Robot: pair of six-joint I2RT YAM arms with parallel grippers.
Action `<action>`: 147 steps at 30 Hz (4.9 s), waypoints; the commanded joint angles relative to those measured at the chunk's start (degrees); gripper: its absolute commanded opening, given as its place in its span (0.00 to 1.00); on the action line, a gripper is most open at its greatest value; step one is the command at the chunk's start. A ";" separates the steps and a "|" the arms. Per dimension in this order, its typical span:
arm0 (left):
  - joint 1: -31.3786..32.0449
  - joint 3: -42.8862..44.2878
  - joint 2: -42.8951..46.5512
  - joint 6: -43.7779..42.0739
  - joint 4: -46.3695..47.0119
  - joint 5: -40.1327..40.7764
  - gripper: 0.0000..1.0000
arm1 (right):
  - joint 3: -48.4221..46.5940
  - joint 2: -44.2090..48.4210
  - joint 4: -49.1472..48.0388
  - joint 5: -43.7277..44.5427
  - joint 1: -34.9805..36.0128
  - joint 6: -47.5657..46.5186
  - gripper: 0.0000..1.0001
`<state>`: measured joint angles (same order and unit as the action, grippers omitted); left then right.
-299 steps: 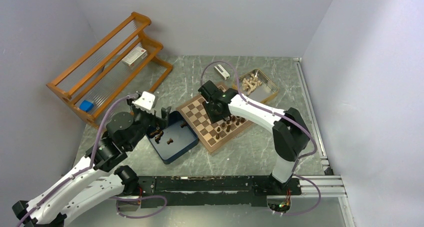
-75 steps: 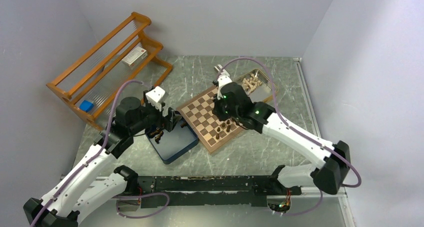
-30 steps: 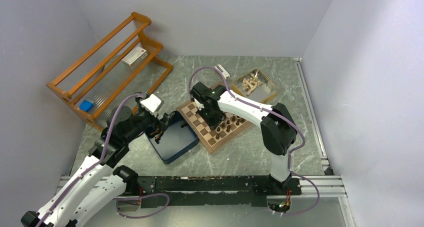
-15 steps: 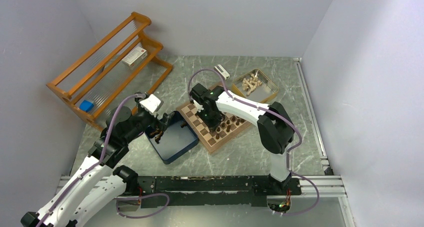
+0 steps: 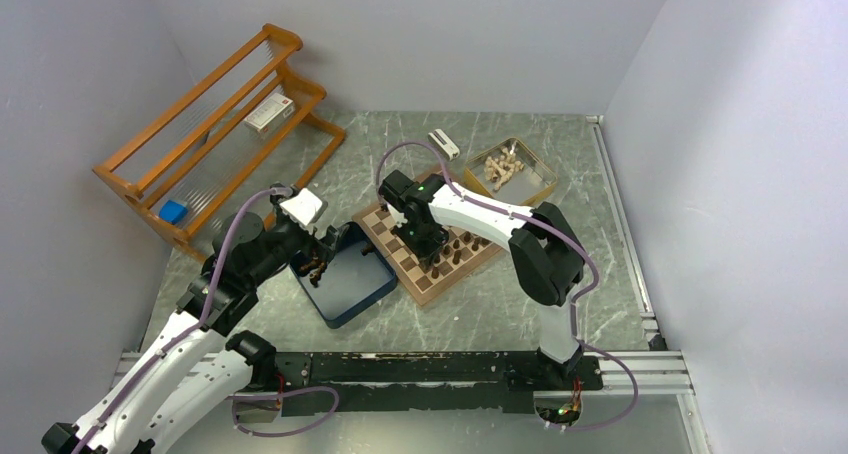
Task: Set up the chess pieces on the board
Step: Place the chess piece on the chessboard, then pick up the chess piece from the storage box.
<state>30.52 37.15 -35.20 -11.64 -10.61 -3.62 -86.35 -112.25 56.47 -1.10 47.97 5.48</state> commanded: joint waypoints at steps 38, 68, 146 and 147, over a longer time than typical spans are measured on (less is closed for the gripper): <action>-0.19 -0.28 0.05 3.44 2.05 4.62 0.97 | -1.86 2.91 -0.92 2.46 -0.24 0.72 0.42; -0.21 3.67 -29.48 24.38 -4.89 -2.12 0.61 | 24.41 50.44 -31.77 16.64 -3.62 9.03 1.00; 0.46 3.00 -40.97 -2.45 1.57 -11.98 0.05 | 35.36 65.74 -41.29 12.32 -3.64 11.20 0.93; 0.42 3.14 -40.05 -1.82 1.48 -12.22 0.05 | 35.60 65.67 -41.82 11.62 -3.61 11.49 0.92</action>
<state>30.70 40.01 -79.37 -16.36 -9.23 -15.05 -51.90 -47.70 18.83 13.41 44.62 16.51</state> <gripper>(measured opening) 0.123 0.939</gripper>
